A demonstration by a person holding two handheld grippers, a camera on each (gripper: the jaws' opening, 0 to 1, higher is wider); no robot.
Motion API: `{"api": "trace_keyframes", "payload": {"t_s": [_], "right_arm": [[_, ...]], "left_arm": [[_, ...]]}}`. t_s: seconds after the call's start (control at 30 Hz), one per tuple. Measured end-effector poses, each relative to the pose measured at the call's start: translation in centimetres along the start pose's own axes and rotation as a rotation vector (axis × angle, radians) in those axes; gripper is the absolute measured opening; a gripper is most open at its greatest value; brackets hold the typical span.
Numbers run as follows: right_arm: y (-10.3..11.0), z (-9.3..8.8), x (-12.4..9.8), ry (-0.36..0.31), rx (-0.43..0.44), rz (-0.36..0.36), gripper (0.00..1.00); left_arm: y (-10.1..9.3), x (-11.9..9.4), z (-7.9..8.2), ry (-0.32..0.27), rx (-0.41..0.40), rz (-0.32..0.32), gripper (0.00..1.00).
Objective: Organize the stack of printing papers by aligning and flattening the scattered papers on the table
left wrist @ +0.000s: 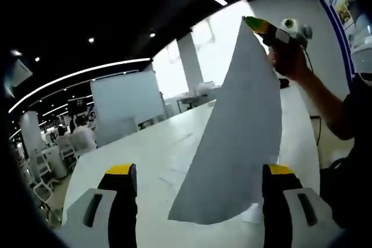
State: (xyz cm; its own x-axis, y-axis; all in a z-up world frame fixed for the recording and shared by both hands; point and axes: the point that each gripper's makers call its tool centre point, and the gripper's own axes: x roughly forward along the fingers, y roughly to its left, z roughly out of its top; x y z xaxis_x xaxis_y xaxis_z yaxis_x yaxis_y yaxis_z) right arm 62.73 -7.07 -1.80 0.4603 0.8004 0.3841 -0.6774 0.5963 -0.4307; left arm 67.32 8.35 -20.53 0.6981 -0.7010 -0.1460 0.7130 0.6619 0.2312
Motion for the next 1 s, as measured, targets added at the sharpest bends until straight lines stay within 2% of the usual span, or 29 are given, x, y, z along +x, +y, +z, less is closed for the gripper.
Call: {"api": "trace_keyframes", "payload": {"t_s": [0.17, 0.27, 0.43, 0.77, 1.0], "right_arm": [[1.1, -0.1, 1.0, 0.006, -0.011, 0.033, 0.0], [1.8, -0.1, 1.5, 0.003, -0.006, 0.061, 0.0], [2.8, -0.4, 2.2, 0.007, -0.027, 0.09, 0.0], [3.9, -0.5, 3.6, 0.01, -0.072, 0.12, 0.0], [4.8, -0.3, 4.3, -0.006, -0.08, 0.142, 0.0]], "left_arm": [[-0.8, 0.1, 1.5, -0.063, -0.041, -0.044, 0.93], [-1.1, 0.2, 1.9, -0.077, -0.032, -0.055, 0.93], [-2.0, 0.5, 2.0, -0.073, -0.02, -0.086, 0.91], [-4.2, 1.0, 1.9, -0.055, -0.038, -0.17, 0.78], [-5.1, 1.5, 1.7, -0.046, -0.037, -0.202, 0.74]]}}
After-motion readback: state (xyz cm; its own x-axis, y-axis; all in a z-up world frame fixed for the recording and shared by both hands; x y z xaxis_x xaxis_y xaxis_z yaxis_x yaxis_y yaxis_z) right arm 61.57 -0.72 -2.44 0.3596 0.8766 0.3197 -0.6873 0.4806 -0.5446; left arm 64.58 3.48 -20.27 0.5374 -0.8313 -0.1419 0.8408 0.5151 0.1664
